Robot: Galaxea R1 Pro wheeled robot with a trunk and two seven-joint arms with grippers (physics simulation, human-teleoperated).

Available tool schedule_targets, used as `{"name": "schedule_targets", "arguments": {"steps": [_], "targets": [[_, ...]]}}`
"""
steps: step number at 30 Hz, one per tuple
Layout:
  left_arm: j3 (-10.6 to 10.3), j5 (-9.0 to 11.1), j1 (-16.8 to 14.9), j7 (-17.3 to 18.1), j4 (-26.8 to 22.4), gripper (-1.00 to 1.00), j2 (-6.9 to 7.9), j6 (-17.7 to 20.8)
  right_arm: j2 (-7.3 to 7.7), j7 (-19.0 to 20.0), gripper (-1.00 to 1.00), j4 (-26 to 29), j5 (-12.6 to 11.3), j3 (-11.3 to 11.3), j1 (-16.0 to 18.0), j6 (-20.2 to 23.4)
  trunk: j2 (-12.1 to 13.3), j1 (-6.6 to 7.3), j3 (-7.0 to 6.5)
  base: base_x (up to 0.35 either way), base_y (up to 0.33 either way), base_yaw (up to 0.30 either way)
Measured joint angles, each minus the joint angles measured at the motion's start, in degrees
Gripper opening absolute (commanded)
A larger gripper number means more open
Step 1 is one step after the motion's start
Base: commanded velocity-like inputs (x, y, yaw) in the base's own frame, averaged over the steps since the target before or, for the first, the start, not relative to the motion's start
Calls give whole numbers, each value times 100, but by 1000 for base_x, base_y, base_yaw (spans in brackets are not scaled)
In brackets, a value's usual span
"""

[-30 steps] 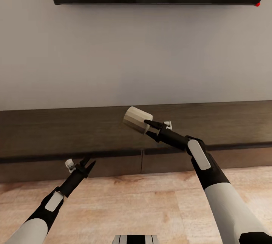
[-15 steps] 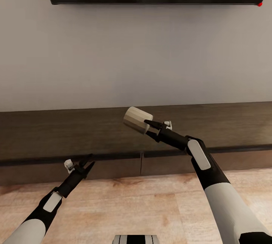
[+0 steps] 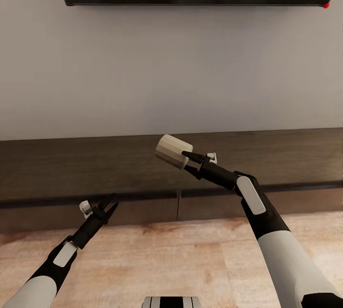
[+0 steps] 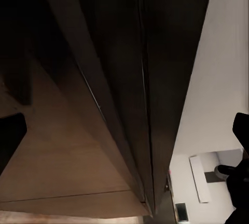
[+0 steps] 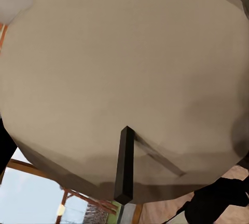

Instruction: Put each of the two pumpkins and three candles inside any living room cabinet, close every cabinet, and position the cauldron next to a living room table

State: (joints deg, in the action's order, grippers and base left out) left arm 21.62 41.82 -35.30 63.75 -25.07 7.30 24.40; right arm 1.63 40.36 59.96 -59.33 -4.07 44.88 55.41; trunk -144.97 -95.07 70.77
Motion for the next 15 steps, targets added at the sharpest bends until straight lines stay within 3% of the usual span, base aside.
{"name": "schedule_targets", "arguments": {"steps": [15], "targets": [[0, -4, 0, -9, 0, 100, 0, 0, 0, -1, -100, 0, 3, 0, 0, -1, 0, 1, 0, -5, 0, 0]]}}
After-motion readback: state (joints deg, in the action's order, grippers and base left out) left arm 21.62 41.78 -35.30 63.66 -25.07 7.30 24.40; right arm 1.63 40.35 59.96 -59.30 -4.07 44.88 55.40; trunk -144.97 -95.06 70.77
